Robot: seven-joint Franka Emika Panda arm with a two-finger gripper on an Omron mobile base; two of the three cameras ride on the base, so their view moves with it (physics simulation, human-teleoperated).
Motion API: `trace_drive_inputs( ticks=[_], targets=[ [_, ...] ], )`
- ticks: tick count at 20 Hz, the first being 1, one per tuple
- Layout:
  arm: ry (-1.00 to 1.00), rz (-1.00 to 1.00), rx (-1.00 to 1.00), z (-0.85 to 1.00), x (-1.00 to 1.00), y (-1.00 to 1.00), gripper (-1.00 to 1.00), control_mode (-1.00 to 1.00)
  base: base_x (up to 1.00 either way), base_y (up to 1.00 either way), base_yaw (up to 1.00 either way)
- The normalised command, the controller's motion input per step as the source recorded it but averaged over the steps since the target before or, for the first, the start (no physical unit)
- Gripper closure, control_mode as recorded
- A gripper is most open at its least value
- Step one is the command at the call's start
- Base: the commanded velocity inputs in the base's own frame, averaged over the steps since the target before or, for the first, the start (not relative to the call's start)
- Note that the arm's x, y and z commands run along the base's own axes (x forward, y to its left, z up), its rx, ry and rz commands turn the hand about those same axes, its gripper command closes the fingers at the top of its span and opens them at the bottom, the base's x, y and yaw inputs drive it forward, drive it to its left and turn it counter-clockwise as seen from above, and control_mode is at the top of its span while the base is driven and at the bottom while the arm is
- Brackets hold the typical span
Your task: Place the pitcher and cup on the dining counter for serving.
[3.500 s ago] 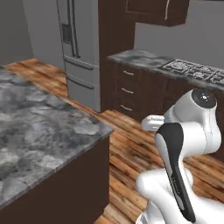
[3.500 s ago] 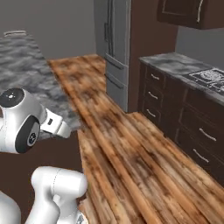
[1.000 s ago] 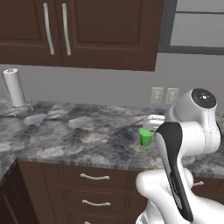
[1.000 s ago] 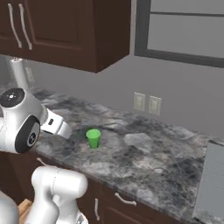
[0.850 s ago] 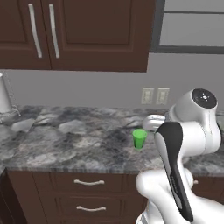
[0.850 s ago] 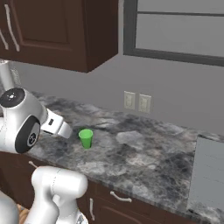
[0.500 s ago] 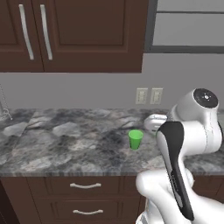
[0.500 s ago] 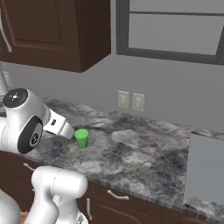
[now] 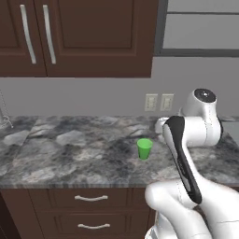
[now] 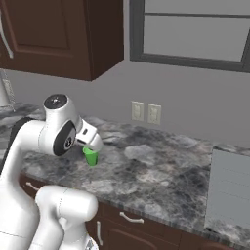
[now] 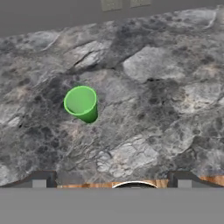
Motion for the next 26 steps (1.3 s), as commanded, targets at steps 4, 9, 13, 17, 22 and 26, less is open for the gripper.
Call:
trace_drive_inputs(
  ticks=[4, 9, 13, 17, 22, 26],
  targets=[
    [0.18, -0.08, 0.01, -0.58, 0.77, 0.00, -1.00, -1.00, 0.00, 0.00, 0.00],
    [0.15, -0.08, 0.06, -0.66, 0.84, 0.00, -1.00, -1.00, 0.00, 0.00, 0.00],
    [0.08, -0.04, 0.08, -0.42, 0.77, 0.00, -1.00, -1.00, 0.00, 0.00, 0.00],
    [0.06, 0.00, 0.09, -0.39, 0.63, 0.00, -1.00, -1.00, 0.00, 0.00, 0.00],
    [0.05, 0.00, 0.04, -0.55, 0.29, 0.01, -1.00, -1.00, 0.00, 0.00, 0.00],
    [0.03, 0.00, 0.00, -0.68, 0.18, 0.09, -1.00, -1.00, 0.00, 0.00, 0.00]
  ],
)
